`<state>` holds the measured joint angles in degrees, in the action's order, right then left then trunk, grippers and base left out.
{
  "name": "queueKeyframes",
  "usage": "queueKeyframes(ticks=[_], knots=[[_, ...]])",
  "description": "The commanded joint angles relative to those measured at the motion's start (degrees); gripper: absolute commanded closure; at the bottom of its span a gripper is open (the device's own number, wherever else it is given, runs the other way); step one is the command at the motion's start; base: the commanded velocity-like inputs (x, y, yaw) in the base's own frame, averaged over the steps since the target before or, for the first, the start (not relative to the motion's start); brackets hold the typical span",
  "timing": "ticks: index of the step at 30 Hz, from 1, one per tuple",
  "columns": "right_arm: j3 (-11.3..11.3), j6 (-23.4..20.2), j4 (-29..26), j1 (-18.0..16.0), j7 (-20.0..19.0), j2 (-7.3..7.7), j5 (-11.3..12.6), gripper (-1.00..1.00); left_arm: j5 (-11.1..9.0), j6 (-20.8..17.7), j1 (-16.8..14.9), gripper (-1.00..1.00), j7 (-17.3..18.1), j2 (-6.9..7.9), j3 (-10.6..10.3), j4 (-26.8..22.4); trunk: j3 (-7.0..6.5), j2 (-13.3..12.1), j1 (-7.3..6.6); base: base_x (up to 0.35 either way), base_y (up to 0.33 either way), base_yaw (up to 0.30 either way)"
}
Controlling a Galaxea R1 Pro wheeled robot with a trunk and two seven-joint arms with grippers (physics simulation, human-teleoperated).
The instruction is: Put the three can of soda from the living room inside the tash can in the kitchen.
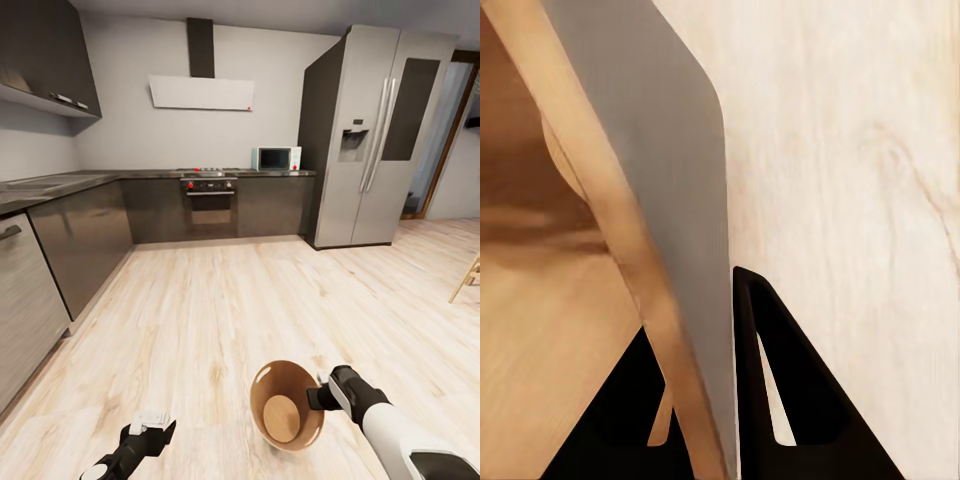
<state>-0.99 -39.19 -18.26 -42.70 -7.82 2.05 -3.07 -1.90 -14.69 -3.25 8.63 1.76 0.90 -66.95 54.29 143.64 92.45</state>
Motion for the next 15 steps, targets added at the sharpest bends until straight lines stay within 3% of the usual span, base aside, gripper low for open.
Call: queueKeyframes(ticks=[1, 15], knots=[[-0.35, 0.16, -0.09, 0.07, -0.63, -0.03, 1.19, 1.0, -0.01, 0.01, 0.0, -1.0, 0.0, 0.0, -0.02, 0.0, -0.23, -0.01, -0.03, 0.0, 0.0, 0.0], [-0.42, 2.44, -0.02, 0.36, -1.43, -0.04, 1.39, 1.0, -0.04, 0.37, 0.0, -1.0, -0.19, -0.03, 0.04, -0.03, -2.29, -0.2, -0.39, 0.0, 0.0, 0.0]])
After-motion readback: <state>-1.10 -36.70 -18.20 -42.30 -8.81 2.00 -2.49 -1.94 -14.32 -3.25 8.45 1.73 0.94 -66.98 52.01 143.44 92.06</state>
